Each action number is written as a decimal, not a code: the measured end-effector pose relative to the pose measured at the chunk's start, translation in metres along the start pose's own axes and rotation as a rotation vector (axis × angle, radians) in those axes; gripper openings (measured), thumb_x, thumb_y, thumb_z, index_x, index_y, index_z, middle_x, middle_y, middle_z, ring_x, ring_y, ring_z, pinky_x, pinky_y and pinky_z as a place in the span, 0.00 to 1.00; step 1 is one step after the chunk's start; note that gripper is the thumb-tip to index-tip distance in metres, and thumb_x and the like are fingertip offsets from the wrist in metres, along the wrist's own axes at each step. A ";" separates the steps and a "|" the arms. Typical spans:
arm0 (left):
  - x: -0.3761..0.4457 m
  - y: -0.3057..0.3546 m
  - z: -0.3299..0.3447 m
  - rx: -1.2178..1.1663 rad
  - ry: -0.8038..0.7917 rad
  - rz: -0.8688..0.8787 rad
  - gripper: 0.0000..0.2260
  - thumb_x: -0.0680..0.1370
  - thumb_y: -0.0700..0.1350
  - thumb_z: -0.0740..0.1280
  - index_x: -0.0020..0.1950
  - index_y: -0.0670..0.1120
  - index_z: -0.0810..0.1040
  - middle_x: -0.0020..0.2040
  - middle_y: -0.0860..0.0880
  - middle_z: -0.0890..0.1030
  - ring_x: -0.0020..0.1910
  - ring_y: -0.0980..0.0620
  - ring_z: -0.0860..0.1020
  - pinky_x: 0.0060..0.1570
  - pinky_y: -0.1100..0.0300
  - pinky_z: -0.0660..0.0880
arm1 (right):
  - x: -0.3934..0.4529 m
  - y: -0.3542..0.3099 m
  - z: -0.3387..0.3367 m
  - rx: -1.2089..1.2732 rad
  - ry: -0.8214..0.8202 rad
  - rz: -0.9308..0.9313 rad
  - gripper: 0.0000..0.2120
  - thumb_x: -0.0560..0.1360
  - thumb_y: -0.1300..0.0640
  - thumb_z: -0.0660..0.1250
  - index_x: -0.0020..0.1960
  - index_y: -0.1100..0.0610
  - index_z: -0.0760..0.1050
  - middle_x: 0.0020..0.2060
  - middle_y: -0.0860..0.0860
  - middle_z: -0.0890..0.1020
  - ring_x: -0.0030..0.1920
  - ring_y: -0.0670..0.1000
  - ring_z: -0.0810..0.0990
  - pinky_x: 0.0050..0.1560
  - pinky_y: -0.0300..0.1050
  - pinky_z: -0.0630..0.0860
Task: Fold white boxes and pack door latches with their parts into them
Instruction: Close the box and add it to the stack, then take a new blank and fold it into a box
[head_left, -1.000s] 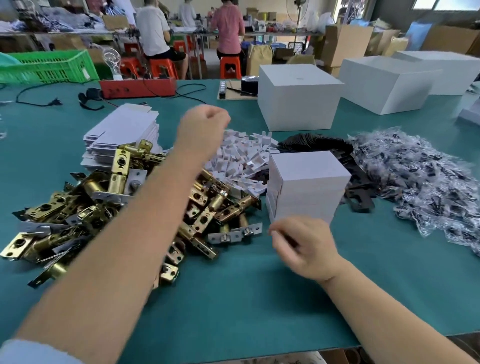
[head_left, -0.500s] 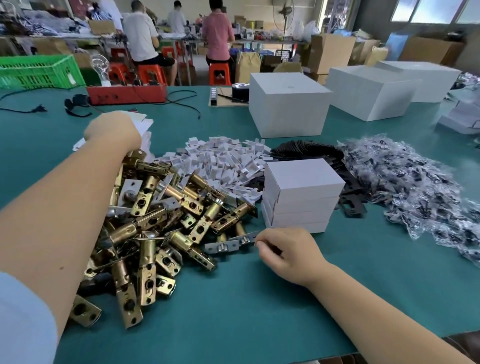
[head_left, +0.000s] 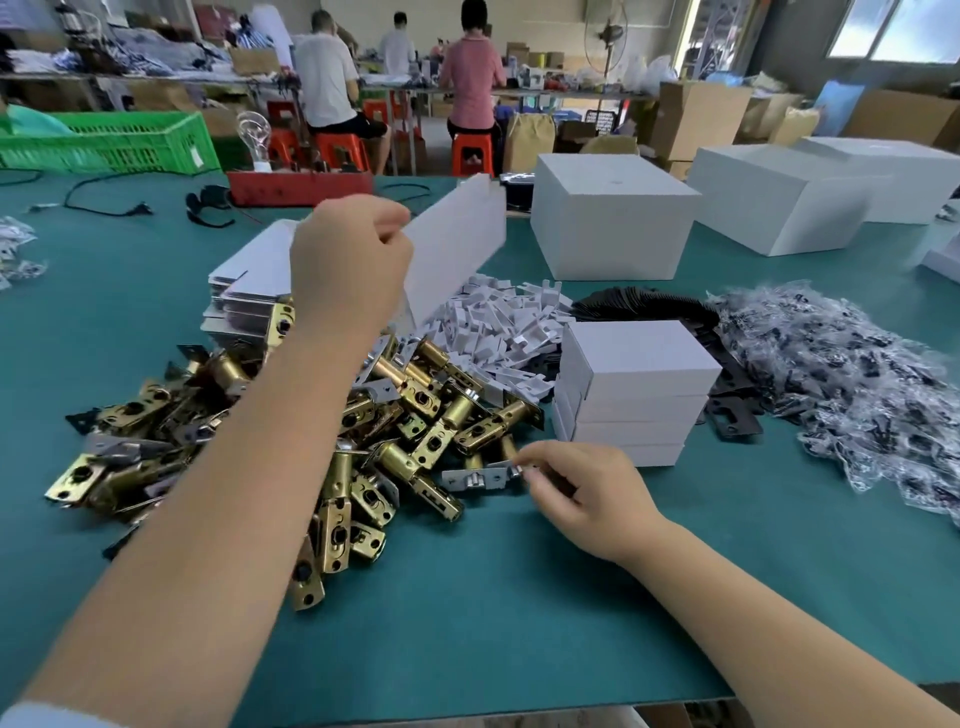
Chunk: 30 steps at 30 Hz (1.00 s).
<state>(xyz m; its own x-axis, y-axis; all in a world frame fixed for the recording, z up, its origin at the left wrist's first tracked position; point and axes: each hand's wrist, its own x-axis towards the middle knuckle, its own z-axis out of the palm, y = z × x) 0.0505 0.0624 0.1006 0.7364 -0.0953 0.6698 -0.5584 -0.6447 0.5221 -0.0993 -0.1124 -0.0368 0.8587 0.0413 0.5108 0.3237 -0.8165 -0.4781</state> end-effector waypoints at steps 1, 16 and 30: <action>-0.016 0.003 0.002 -0.125 -0.007 -0.077 0.14 0.77 0.37 0.66 0.61 0.43 0.82 0.56 0.46 0.84 0.51 0.56 0.80 0.52 0.67 0.74 | 0.002 -0.003 0.000 0.057 -0.018 0.058 0.14 0.75 0.54 0.62 0.57 0.55 0.80 0.34 0.40 0.79 0.32 0.42 0.75 0.34 0.39 0.73; -0.125 -0.024 0.017 -0.905 -0.811 -0.303 0.31 0.71 0.34 0.63 0.69 0.60 0.72 0.62 0.57 0.80 0.62 0.55 0.78 0.56 0.53 0.78 | 0.007 -0.030 0.006 1.068 0.116 0.676 0.09 0.80 0.60 0.61 0.51 0.50 0.78 0.42 0.42 0.85 0.40 0.42 0.83 0.34 0.35 0.77; -0.133 -0.020 0.027 -0.619 -0.640 -0.135 0.23 0.78 0.45 0.68 0.67 0.67 0.67 0.58 0.62 0.81 0.56 0.62 0.80 0.52 0.64 0.79 | -0.004 -0.019 -0.010 0.813 0.114 0.321 0.33 0.68 0.57 0.71 0.70 0.41 0.65 0.56 0.45 0.82 0.56 0.48 0.81 0.50 0.43 0.79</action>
<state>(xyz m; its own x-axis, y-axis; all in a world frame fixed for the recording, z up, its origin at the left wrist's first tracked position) -0.0262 0.0676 -0.0127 0.7791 -0.5719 0.2567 -0.4212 -0.1744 0.8900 -0.1124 -0.1026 -0.0228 0.9259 -0.2134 0.3118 0.2934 -0.1141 -0.9492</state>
